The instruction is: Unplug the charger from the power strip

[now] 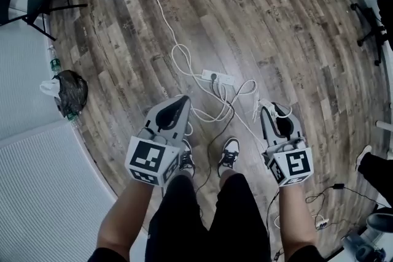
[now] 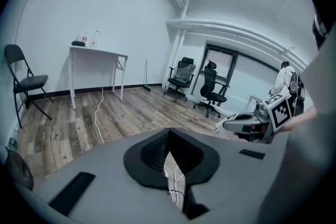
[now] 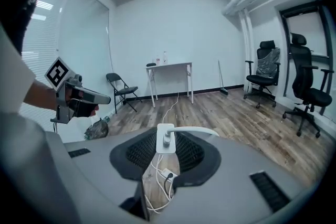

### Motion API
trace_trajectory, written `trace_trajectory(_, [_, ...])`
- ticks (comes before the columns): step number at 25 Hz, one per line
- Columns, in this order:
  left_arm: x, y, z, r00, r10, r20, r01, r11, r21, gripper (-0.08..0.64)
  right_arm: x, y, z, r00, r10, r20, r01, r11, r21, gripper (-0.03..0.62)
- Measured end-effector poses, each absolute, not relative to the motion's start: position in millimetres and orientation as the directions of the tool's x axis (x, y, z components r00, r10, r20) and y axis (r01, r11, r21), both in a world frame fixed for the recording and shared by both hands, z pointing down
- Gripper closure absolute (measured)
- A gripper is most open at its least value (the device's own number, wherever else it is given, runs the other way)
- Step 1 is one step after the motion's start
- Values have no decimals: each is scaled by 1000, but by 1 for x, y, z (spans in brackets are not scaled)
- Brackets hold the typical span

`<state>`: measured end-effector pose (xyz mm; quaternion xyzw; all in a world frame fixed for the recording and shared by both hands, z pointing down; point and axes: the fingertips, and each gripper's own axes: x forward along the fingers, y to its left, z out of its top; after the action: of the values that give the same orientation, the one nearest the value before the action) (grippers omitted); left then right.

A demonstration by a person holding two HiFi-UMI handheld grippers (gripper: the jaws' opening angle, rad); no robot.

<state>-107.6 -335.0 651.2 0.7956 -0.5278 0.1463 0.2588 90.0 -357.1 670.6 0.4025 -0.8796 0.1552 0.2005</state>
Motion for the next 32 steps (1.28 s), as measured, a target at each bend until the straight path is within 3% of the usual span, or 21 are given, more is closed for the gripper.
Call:
trace_trajectory(6, [-125,-298,492,393,-815,426,-914,-295,278,537,92,-322,504,-579,-714,393,-807,570,-153,483])
trace_trajectory(17, [-144,-214,257,433,-870,236,-896,-386,221,537,82,-248,228,-549,-823,145,-835,549,-44,483])
trace_trajectory(32, [-48,-152,105,369,-928,51,-923,-359,137,537,179,-182,81,-585,-810,-36,-811,584,35,483])
